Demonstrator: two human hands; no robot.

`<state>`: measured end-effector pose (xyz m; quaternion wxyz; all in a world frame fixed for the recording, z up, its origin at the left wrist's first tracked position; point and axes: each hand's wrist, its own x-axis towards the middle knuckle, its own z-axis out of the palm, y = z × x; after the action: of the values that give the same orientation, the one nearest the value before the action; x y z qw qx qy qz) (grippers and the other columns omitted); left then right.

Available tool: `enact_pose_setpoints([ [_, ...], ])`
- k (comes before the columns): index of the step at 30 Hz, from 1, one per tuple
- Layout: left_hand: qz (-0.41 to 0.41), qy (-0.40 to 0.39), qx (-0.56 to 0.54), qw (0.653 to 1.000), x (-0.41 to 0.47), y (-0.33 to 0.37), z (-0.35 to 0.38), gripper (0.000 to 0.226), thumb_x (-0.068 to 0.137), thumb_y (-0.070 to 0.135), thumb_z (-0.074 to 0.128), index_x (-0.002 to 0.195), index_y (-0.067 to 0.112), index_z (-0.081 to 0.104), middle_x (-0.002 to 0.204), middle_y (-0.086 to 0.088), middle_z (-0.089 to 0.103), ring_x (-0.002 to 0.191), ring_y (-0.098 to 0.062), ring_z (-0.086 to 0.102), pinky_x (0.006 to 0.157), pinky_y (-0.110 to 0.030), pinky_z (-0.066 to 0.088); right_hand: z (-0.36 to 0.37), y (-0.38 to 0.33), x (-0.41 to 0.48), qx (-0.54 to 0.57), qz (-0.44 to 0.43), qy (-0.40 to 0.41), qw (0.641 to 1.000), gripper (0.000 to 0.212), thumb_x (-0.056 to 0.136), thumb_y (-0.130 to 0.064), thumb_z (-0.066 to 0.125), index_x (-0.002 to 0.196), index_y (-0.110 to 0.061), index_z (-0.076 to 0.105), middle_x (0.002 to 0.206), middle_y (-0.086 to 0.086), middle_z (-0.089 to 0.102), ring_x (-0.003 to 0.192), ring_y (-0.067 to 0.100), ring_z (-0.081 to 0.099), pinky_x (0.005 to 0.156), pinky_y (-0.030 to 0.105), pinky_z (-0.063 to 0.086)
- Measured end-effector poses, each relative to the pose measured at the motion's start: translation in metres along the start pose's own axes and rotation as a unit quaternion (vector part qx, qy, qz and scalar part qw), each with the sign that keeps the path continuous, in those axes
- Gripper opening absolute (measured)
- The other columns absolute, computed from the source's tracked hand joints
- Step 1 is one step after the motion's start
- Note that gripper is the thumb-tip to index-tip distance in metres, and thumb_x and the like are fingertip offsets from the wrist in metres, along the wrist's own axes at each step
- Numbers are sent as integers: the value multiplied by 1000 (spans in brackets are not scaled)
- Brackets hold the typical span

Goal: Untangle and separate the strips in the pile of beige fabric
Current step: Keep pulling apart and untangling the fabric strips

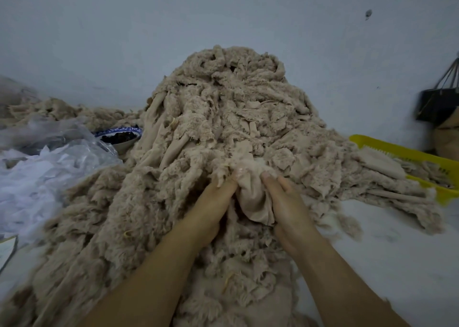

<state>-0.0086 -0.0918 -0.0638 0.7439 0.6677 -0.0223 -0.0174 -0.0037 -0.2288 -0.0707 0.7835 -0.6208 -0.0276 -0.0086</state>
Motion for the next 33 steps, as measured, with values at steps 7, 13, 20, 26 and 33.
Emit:
enact_pose_setpoints([
  [7, -64, 111, -307, 943, 6, 10, -15, 33, 102, 25, 50, 100, 2, 73, 100, -16, 75, 84, -24, 75, 58, -31, 60, -4, -4, 7, 192, 57, 62, 978, 29, 102, -24, 53, 130, -17, 58, 124, 6, 68, 111, 20, 67, 93, 38, 55],
  [13, -65, 213, -327, 918, 15, 11, -24, 30, 102, 22, 47, 101, 5, 71, 97, -14, 74, 87, -29, 73, 77, -40, 61, -5, -2, 6, 293, 80, 65, 951, 28, 107, -21, 41, 131, -14, 55, 121, 10, 69, 97, 18, 70, 78, 32, 59],
  [20, -26, 336, -279, 899, 21, 11, -50, 38, 103, 33, 44, 134, 16, 58, 115, -9, 70, 98, -26, 69, 81, -44, 59, -24, -4, 9, 299, 43, 81, 950, 18, 105, -17, 45, 106, -18, 62, 76, 3, 73, 65, 17, 69, 54, 30, 58],
  [26, 37, 437, -64, 896, 24, 10, -63, 57, 101, 51, 41, 144, 15, 44, 140, -11, 55, 126, -28, 54, 107, -47, 44, -25, -8, 8, 290, 76, 60, 952, 36, 106, -24, 44, 134, -6, 57, 62, 2, 66, 36, 7, 55, 31, 17, 40],
  [33, 157, 263, 477, 824, 9, 5, -33, 41, 94, 53, 40, 90, 23, 69, 103, 5, 62, 104, -21, 42, 97, -39, 33, -13, -4, 7, 195, 46, 43, 979, 22, 100, -27, 56, 118, -18, 63, 94, 1, 77, 85, 16, 74, 60, 29, 58],
])
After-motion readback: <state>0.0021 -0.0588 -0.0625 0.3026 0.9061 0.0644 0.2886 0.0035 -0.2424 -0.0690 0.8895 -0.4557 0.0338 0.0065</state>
